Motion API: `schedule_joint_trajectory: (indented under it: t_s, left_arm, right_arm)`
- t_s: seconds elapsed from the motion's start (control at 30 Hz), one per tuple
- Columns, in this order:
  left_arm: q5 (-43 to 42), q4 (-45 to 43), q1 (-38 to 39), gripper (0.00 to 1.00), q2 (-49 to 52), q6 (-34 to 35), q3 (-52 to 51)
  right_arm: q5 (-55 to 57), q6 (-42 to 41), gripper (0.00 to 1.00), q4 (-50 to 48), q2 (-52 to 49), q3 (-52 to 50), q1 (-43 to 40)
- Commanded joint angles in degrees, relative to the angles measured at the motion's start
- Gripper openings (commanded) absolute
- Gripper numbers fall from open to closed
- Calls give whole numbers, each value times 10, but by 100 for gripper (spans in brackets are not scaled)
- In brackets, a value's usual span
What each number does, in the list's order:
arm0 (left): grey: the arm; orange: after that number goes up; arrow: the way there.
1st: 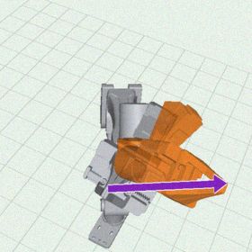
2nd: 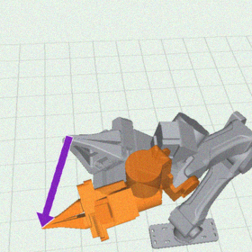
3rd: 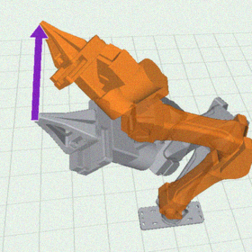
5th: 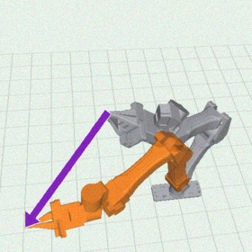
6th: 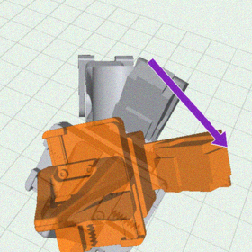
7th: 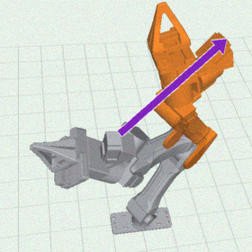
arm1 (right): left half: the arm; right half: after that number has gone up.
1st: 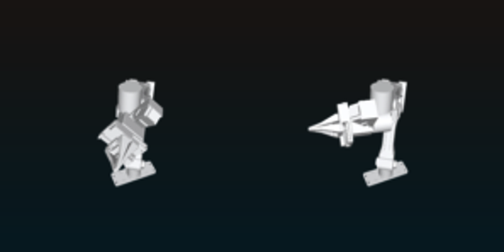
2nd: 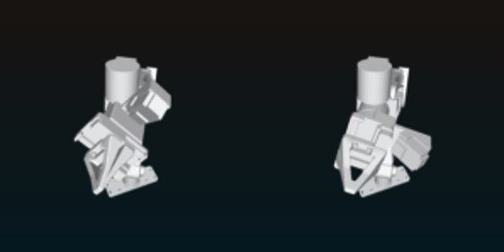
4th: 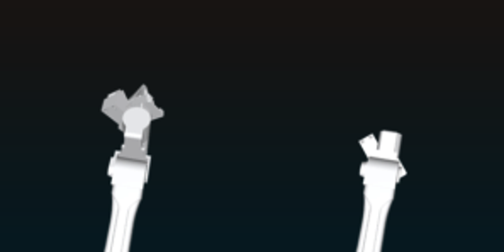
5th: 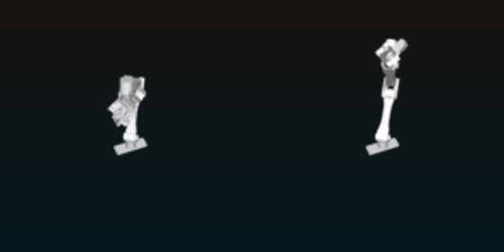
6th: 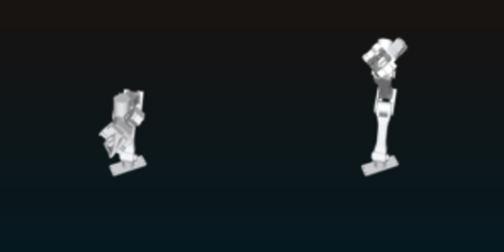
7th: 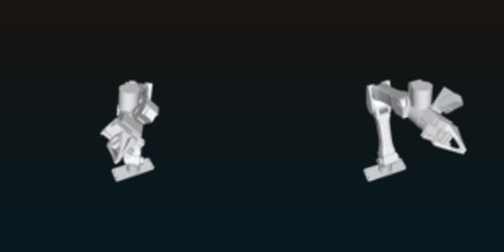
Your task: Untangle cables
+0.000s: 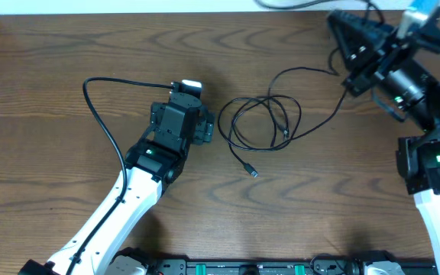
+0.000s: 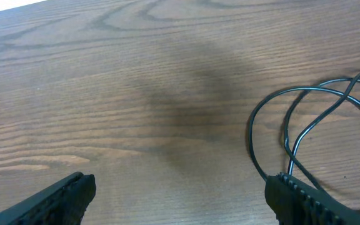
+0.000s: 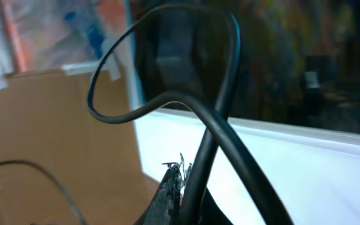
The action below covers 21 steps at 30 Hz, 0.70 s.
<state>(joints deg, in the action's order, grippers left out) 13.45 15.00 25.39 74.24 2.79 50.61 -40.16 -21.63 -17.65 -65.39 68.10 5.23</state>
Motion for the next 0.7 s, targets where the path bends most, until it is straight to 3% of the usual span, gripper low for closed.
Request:
schedule_joint_trajectory:
  t_s: [0.0, 0.3, 0.53, 0.67]
  left_arm:
    - [5, 0, -2, 91, -5, 1, 6]
    - [5, 0, -2, 91, -5, 1, 6]
    - [5, 0, -2, 91, -5, 1, 6]
    - [5, 0, -2, 91, -5, 1, 6]
  right_arm:
    - [27, -64, 1, -17, -5, 25, -35]
    - [26, -106, 1, -36, -38, 161, -113]
    - [25, -116, 1, 53, -128, 357, -176]
    - [20, -167, 1, 71, -190, 463, -207]
